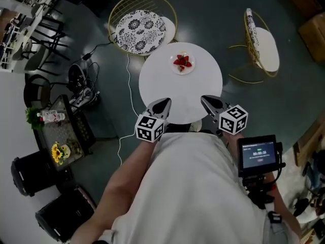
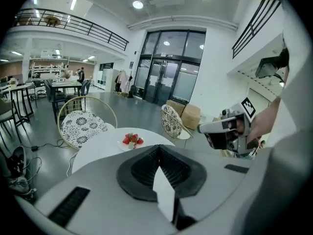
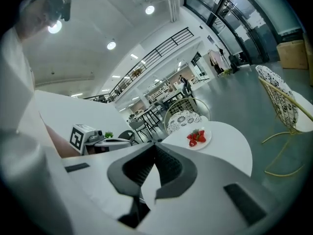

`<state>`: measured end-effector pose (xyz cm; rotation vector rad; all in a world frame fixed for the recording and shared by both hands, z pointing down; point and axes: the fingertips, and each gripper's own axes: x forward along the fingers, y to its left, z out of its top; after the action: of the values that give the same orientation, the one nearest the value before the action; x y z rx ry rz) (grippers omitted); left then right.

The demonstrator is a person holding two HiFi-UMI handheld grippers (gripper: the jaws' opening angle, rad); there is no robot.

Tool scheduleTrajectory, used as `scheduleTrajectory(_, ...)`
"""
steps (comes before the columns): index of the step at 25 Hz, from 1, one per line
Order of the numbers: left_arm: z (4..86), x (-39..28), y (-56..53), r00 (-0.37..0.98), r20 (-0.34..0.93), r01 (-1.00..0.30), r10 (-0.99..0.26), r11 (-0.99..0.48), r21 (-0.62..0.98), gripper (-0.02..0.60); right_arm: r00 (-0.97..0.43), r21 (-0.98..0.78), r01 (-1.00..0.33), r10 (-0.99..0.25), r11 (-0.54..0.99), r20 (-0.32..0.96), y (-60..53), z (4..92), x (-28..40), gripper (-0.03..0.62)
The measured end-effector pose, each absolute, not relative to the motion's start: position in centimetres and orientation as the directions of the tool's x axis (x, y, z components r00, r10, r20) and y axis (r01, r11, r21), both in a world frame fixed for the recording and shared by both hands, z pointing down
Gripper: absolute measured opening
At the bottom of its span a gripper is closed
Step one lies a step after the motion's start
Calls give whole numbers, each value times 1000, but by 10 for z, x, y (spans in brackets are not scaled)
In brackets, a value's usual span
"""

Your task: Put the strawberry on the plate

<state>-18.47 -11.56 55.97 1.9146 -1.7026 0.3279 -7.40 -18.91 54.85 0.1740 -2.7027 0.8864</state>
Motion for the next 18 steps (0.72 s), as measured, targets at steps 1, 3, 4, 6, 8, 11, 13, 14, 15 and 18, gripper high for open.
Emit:
scheduleTrajectory(1, 557, -184, -114, 169, 515, -970, -841, -49, 238, 8, -953, -557, -197, -25, 807, 302, -188, 546, -73, 8)
scheduleTrajectory(3, 554, -183, -111, 168, 500, -969, -850, -49, 242, 8, -957, -548, -188, -25, 815, 290, -185, 541, -71, 8)
scheduleTrajectory(4, 553, -182, -110, 167, 495, -968, -853, -47, 245, 9, -958, -544, -184, -25, 819, 287, -185, 539, -70, 8)
scheduleTrajectory(6, 556, -183, -106, 163, 494, -967, -854, -41, 250, 8, -959, -538, -178, -23, 824, 282, -184, 539, -72, 8)
scheduleTrajectory(8, 559, -188, -105, 156, 498, -969, -853, -33, 246, 8, -961, -535, -170, -20, 827, 276, -186, 538, -79, 8)
scheduleTrajectory(11, 557, -193, -106, 144, 501, -970, -854, -21, 244, 8, -964, -537, -159, -12, 829, 266, -187, 534, -88, 8)
scheduleTrajectory(13, 557, -191, -108, 146, 501, -970, -853, -23, 244, 8, -964, -539, -155, -8, 828, 265, -188, 533, -89, 8)
scheduleTrajectory(14, 557, -189, -110, 150, 502, -970, -852, -28, 242, 8, -964, -540, -155, -7, 827, 266, -187, 533, -88, 8)
scheduleTrajectory(15, 558, -187, -111, 154, 503, -970, -850, -34, 240, 8, -963, -541, -156, -7, 827, 268, -187, 534, -88, 8)
scheduleTrajectory(18, 557, -186, -113, 159, 508, -971, -847, -43, 234, 8, -963, -547, -157, -5, 823, 270, -185, 535, -89, 8)
